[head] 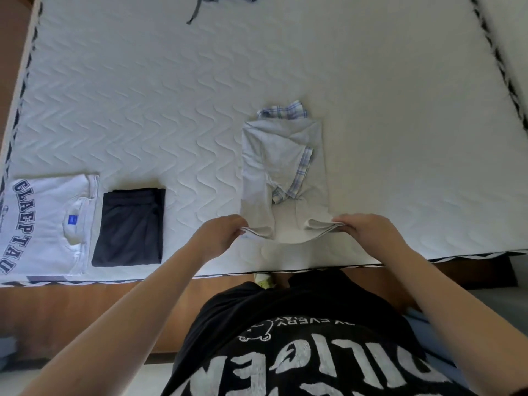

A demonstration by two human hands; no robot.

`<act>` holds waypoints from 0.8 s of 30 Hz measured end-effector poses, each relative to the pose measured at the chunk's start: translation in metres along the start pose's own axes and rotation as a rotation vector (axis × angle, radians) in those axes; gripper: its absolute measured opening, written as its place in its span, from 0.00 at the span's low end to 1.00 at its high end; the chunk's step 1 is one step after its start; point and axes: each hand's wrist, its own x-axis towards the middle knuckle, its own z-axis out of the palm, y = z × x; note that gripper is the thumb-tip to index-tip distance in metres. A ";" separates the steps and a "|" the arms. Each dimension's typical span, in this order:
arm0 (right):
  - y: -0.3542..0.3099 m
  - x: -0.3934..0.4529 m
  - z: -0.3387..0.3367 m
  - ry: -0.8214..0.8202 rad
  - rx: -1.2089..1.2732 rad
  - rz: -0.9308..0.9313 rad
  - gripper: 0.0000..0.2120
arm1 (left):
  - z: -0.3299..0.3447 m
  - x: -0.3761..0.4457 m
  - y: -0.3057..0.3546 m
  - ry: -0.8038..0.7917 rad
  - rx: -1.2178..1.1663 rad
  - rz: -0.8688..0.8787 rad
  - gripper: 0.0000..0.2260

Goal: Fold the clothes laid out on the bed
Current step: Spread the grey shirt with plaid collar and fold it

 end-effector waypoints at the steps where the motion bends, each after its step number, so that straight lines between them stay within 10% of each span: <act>1: 0.001 0.009 -0.005 0.001 -0.007 -0.011 0.11 | -0.009 0.008 0.000 0.004 0.020 0.001 0.11; 11: 0.015 0.112 -0.054 -0.131 0.113 -0.120 0.14 | -0.078 0.107 -0.014 -0.097 0.212 0.011 0.25; 24: 0.069 0.324 -0.039 -0.216 0.043 -0.064 0.13 | -0.097 0.315 -0.114 -0.242 0.150 0.040 0.20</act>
